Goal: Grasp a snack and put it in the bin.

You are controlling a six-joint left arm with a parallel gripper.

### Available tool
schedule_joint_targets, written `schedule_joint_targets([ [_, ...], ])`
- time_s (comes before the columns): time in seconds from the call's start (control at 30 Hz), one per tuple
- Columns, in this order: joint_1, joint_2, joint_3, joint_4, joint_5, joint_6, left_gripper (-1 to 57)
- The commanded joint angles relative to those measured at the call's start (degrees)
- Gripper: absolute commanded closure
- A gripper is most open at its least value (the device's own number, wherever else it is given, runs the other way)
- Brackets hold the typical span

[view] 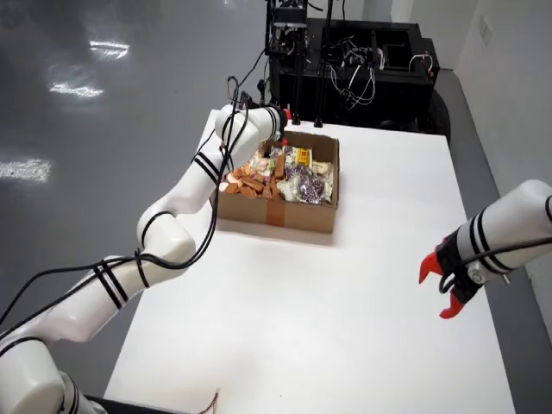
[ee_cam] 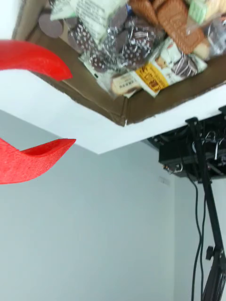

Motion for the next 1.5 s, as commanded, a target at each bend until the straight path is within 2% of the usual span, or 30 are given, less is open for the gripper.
schedule_joint_targets([
  [0.03, -0.94, -0.05, -1.46, 1.4, 5.7, -0.65, 31.8],
  [0.2, -2.31, -0.05, -2.49, 2.32, 11.49, -0.52, 37.7],
  [0.4, -4.14, -0.35, -4.29, 2.74, 17.3, -0.09, 40.9],
  [0.67, -7.81, -3.52, -2.58, 3.34, 22.08, 1.55, 45.1],
  [0.97, -12.69, -14.94, 12.95, 4.8, 23.46, 1.19, 48.1],
  [1.5, -21.44, -34.36, 45.31, 4.34, 23.11, -2.17, 53.7],
])
